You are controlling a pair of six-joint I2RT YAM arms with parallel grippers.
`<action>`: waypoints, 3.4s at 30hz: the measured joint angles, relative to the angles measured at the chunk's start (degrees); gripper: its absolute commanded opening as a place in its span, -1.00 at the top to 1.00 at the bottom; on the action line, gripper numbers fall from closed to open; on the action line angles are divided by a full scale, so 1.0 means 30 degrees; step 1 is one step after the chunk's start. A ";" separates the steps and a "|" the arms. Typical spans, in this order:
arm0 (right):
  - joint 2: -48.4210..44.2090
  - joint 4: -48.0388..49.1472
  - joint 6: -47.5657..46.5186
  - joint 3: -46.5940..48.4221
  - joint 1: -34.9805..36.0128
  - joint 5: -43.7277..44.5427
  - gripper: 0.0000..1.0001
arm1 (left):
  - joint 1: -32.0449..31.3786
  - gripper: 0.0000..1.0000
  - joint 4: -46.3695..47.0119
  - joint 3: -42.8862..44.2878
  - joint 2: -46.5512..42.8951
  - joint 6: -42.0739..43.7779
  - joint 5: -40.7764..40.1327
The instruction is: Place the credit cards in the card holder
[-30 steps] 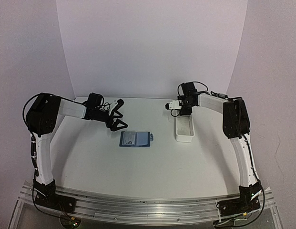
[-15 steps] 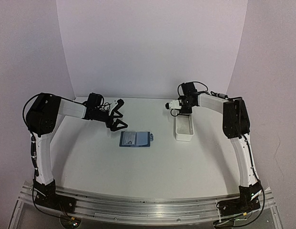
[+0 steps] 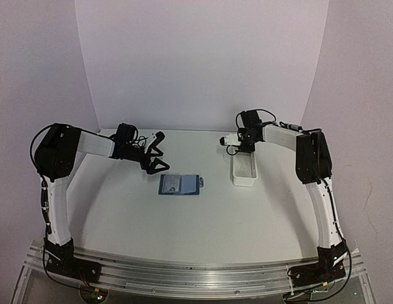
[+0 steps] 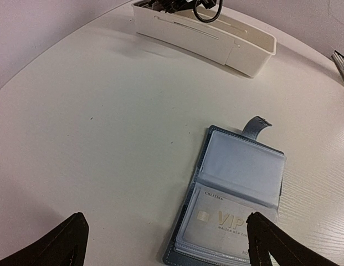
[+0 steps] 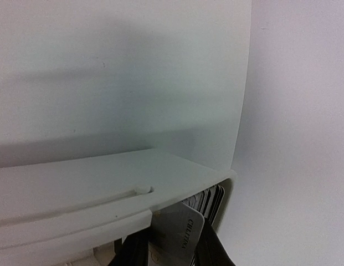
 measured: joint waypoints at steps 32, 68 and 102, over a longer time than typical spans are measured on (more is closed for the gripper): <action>-0.0586 -0.1693 0.1180 0.0103 0.0000 -0.0236 1.00 | 0.0000 -0.99 -0.0488 0.0000 0.0000 0.0203 0.0612; -0.1428 -0.5784 0.3369 0.1808 -0.0051 -0.1972 1.00 | 0.0000 -0.99 -0.1342 0.0095 0.0000 0.0861 0.1400; -0.1032 -0.5412 0.3311 0.1851 -0.0087 -0.2158 0.85 | 0.0000 -0.99 -0.1674 0.0095 0.0000 0.1284 0.1683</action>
